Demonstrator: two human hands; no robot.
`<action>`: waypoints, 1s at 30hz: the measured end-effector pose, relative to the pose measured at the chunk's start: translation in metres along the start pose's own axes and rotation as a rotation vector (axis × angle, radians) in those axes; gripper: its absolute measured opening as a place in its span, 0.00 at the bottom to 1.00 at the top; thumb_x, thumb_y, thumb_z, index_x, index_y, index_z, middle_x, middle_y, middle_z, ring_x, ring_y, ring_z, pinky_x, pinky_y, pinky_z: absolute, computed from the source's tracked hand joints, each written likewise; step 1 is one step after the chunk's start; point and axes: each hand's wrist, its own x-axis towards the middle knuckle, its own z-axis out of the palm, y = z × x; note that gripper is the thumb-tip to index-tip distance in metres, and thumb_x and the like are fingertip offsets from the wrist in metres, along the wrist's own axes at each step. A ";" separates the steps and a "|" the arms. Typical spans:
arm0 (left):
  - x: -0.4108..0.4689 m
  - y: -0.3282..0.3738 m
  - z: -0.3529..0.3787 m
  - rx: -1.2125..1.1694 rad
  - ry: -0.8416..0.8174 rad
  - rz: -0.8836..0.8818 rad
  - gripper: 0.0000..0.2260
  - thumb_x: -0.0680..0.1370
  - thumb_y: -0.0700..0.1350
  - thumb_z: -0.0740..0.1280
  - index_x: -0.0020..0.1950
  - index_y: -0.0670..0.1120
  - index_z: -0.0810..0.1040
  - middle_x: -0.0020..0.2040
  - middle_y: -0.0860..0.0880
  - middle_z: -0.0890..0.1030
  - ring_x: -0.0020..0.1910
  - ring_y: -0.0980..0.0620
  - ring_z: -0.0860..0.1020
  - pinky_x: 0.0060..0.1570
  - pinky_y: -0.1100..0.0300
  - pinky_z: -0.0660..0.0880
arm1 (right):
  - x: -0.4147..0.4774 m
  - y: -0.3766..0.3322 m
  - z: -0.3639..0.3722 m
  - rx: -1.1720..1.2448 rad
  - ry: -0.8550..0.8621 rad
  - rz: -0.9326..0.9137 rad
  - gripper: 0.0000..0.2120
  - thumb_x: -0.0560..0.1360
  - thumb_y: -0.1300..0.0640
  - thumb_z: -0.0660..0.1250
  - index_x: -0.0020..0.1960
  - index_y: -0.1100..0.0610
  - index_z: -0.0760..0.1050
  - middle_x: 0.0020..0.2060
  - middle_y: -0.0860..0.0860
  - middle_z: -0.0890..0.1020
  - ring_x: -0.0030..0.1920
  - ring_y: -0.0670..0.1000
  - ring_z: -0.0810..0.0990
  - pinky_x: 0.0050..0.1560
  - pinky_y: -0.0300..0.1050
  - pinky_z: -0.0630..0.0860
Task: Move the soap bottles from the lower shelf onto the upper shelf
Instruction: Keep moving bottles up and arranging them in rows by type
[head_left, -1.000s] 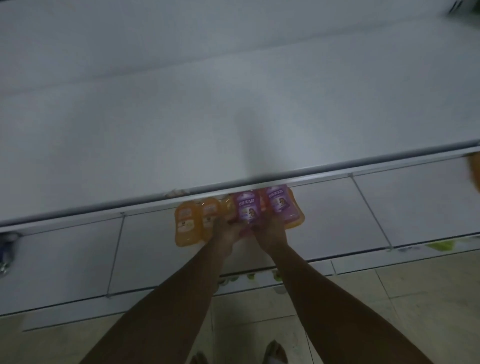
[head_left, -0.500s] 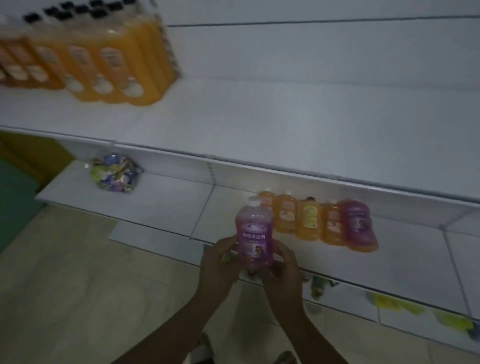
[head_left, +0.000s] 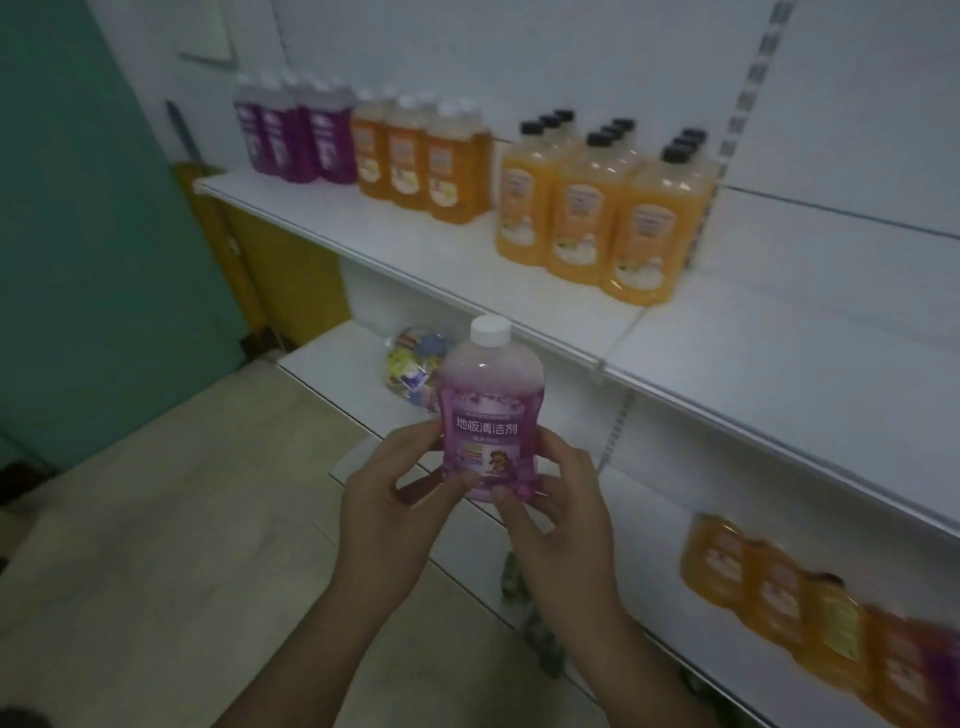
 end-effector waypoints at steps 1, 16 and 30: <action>0.012 0.001 -0.021 0.006 0.012 0.017 0.21 0.73 0.37 0.77 0.65 0.50 0.83 0.57 0.52 0.84 0.61 0.49 0.81 0.54 0.63 0.81 | 0.010 -0.007 0.022 -0.014 -0.020 -0.017 0.27 0.76 0.59 0.75 0.65 0.35 0.70 0.57 0.32 0.76 0.54 0.43 0.83 0.52 0.31 0.78; 0.212 -0.021 -0.205 0.060 0.165 0.098 0.21 0.73 0.36 0.78 0.65 0.48 0.82 0.57 0.49 0.83 0.53 0.62 0.80 0.48 0.68 0.80 | 0.198 -0.054 0.237 -0.178 -0.169 -0.226 0.24 0.73 0.55 0.78 0.56 0.31 0.71 0.54 0.39 0.80 0.54 0.37 0.79 0.50 0.27 0.74; 0.453 -0.097 -0.232 0.325 0.124 0.047 0.19 0.75 0.41 0.78 0.64 0.53 0.82 0.57 0.53 0.85 0.53 0.57 0.82 0.54 0.56 0.84 | 0.428 -0.020 0.332 -0.235 -0.224 -0.128 0.13 0.75 0.56 0.76 0.58 0.54 0.79 0.49 0.45 0.83 0.50 0.44 0.83 0.47 0.41 0.82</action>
